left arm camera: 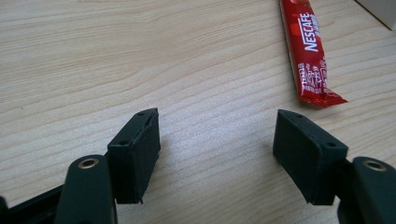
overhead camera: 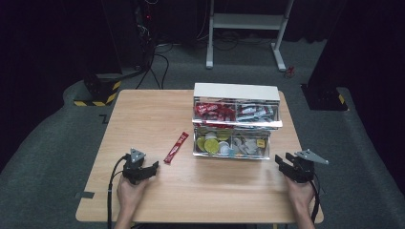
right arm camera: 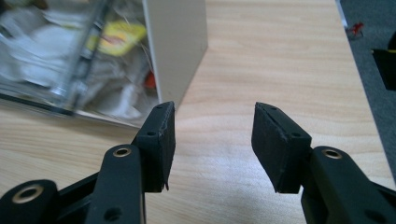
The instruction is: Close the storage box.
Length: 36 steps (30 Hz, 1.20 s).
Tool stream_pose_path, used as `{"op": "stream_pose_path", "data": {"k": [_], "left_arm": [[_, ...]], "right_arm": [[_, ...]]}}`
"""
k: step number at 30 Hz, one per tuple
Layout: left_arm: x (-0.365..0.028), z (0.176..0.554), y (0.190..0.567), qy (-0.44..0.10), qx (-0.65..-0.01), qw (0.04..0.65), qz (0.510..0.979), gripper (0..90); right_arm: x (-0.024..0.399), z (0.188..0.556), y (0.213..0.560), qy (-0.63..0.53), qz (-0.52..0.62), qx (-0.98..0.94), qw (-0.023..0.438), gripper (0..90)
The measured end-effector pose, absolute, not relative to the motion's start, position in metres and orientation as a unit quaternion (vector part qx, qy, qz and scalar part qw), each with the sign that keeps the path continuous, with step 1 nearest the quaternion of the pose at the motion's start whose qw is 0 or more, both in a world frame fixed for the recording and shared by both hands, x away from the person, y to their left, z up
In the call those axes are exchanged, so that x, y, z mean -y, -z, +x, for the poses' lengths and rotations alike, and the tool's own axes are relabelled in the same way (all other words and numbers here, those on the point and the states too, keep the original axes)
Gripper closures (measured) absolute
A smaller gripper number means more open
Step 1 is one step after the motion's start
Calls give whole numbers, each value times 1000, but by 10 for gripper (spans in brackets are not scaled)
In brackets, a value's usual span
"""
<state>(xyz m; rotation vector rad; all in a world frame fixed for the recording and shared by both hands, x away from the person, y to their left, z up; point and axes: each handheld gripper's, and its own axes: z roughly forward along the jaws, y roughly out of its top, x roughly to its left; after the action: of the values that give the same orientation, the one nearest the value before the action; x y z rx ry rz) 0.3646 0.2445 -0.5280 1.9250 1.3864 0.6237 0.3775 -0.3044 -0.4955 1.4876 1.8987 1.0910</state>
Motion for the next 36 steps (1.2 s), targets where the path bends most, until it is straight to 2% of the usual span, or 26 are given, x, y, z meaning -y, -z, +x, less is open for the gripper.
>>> {"op": "stream_pose_path", "data": {"k": [25, 36], "left_arm": [[-244, 365, 528, -239, -531, 337, 740, 317], [-244, 365, 528, -239, -530, 337, 741, 312]], "right_arm": [[298, 401, 521, -331, 566, -717, 235, 450], [295, 402, 522, -306, 578, -713, 255, 365]]}}
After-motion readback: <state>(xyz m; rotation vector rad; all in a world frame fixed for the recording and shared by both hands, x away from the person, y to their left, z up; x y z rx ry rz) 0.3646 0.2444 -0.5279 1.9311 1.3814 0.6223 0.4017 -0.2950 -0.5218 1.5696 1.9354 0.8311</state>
